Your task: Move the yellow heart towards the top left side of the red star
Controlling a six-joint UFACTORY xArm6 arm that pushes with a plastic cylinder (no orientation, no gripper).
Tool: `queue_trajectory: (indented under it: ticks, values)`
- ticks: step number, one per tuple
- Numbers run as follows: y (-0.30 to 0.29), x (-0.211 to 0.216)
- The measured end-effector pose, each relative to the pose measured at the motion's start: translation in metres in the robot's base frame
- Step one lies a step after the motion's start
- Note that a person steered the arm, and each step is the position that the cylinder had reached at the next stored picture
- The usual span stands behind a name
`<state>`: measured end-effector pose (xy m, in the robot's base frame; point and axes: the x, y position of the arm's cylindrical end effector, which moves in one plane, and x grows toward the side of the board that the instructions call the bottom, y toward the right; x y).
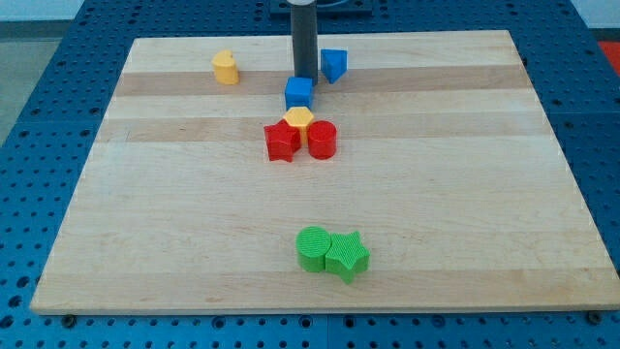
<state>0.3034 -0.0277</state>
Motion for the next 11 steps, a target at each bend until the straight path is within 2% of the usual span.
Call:
queue_trajectory:
  ticks: [1,3,5,6,7,10,11]
  values:
    - [-0.007,0.009]
    - [-0.019,-0.046]
    - [-0.099,-0.078]
    - [-0.135,-0.076]
    - [-0.146,-0.064]
    - [-0.11,-0.058]
    - [-0.109,-0.041]
